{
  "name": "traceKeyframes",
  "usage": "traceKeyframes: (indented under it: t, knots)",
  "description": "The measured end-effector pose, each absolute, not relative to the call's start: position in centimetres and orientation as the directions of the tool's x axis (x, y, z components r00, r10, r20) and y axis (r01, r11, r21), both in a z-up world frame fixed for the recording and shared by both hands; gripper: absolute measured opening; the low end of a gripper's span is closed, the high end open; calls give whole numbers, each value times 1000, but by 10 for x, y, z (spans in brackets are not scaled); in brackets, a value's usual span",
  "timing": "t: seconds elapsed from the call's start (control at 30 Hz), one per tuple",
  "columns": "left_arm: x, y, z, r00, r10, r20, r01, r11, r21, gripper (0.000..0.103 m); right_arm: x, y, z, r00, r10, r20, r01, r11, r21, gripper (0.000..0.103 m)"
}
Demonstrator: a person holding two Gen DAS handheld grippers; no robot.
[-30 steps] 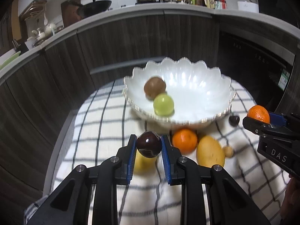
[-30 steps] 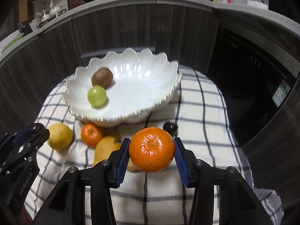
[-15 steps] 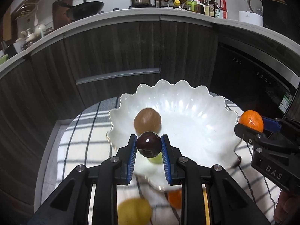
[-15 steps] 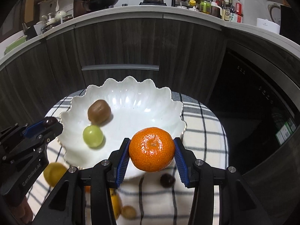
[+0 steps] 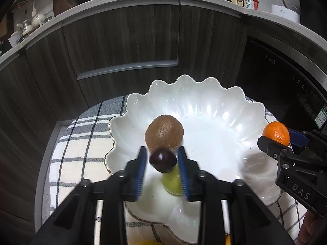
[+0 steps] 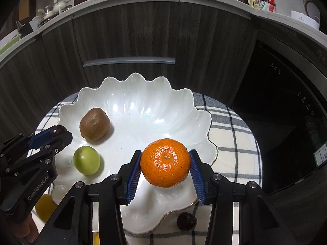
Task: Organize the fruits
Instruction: 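Carry the plum and mandarin into the white bowl and open both grippers, then withdraw both open grippers from the bowl toward the remaining fruits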
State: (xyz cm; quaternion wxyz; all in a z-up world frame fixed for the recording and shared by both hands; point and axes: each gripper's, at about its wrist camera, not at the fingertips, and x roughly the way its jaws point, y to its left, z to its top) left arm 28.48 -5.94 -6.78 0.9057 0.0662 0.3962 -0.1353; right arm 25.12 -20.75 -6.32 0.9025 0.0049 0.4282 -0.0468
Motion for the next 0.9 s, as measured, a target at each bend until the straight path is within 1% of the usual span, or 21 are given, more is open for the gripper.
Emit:
traceKeyframes:
  t: [0.07, 0.13, 0.17, 0.2, 0.23, 0.27, 0.3, 0.37, 0.43, 0.6, 0.67, 0.77, 0.9]
  knots:
    - [282, -59, -66, 665, -179, -726, 289, 957, 28, 58, 251, -207, -63, 630, -83, -772, 89, 995, -34, 47]
    - [281, -58, -64, 673, -159, -722, 275, 960, 44, 67, 250, -207, -62, 634, -89, -768, 93, 995, -39, 48]
    - [281, -57, -64, 676, -149, -722, 265, 963, 50, 67, 249, -206, -62, 639, -95, -764, 94, 995, -45, 52]
    - [281, -56, -63, 676, -141, -723, 258, 965, 52, 68, 247, -206, -60, 645, -111, -756, 105, 993, -57, 59]
    - [281, -54, -62, 678, -133, -723, 249, 967, 56, 71, 246, -206, -58, 651, -124, -748, 113, 991, -66, 63]
    - [280, -53, -61, 686, -118, -718, 235, 970, 65, 77, 245, -206, -55, 660, -138, -738, 123, 990, -75, 68]
    - [277, -52, -58, 697, -106, -709, 225, 971, 77, 79, 244, -206, -52, 668, -157, -727, 137, 987, -88, 74]
    - [272, -51, -53, 722, -81, -687, 210, 972, 106, 88, 241, -207, -46, 681, -189, -708, 158, 981, -109, 80]
    - [267, -50, -46, 738, -71, -671, 201, 972, 119, 91, 237, -208, -39, 692, -206, -692, 173, 978, -119, 80]
    - [251, -44, -30, 762, -55, -646, 185, 974, 134, 92, 223, -210, -25, 706, -227, -671, 196, 973, -123, 80]
    - [241, -41, -25, 770, -50, -637, 179, 974, 140, 95, 214, -209, -21, 711, -232, -664, 201, 972, -125, 81]
    - [226, -39, -20, 776, -49, -629, 182, 972, 149, 95, 199, -206, -16, 721, -232, -652, 198, 972, -127, 83]
    - [206, -34, -15, 780, -48, -624, 185, 970, 157, 95, 183, -204, -13, 727, -220, -650, 192, 975, -116, 83]
